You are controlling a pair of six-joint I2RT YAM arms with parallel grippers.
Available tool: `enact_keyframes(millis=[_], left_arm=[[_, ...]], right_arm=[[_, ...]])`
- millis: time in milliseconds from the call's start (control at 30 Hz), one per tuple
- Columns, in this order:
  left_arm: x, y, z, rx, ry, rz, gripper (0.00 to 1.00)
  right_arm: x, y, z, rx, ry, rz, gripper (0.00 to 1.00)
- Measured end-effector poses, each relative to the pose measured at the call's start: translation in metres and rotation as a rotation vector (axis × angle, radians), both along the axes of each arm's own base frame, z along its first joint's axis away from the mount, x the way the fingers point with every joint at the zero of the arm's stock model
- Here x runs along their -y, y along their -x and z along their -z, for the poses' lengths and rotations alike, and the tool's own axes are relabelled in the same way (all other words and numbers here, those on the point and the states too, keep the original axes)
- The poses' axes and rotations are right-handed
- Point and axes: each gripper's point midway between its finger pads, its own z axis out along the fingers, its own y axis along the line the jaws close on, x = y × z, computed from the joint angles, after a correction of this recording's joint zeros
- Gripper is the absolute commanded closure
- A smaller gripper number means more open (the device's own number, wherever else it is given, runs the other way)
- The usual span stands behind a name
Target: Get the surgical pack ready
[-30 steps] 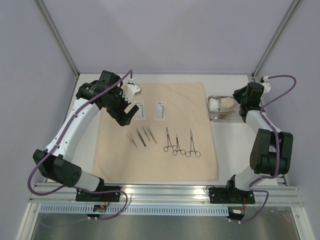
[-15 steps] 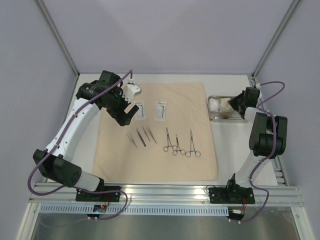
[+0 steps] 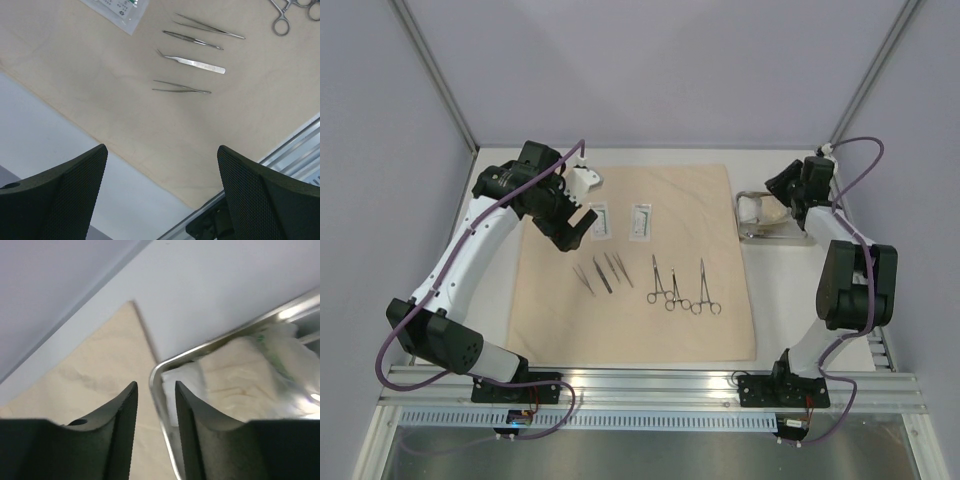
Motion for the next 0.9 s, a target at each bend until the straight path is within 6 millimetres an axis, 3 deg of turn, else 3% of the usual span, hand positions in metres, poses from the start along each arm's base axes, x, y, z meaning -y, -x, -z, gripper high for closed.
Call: enact_keyframes(millis=[100, 233, 333, 433, 500, 667, 767, 900], left_arm=[[-0.003, -0.003, 0.001, 0.007, -0.014, -0.019, 0.00], [-0.015, -0.010, 0.005, 0.009, -0.019, -0.083, 0.00], [-0.032, -0.017, 0.007, 0.007, -0.017, -0.163, 0.00], [-0.045, -0.019, 0.013, -0.004, -0.020, -0.213, 0.00], [-0.048, -0.015, 0.020, -0.020, -0.025, -0.220, 0.00], [-0.048, -0.007, 0.027, -0.041, -0.024, -0.215, 0.00], [-0.048, -0.006, 0.025, -0.030, -0.017, -0.214, 0.00], [-0.046, -0.006, 0.022, -0.020, -0.007, -0.210, 0.00]], right_arm=[[-0.048, -0.009, -0.034, 0.038, 0.068, -0.117, 0.41], [-0.153, -0.015, -0.063, 0.078, 0.118, -0.364, 0.34], [-0.221, -0.013, -0.050, 0.048, 0.114, -0.529, 0.35], [-0.264, -0.010, -0.009, -0.053, 0.106, -0.651, 0.38], [-0.287, -0.009, 0.024, -0.133, 0.099, -0.720, 0.40], [-0.305, 0.014, 0.078, -0.299, 0.081, -0.793, 0.48], [-0.306, 0.021, 0.083, -0.330, 0.064, -0.806, 0.56], [-0.311, 0.023, 0.081, -0.328, 0.032, -0.826, 0.59]])
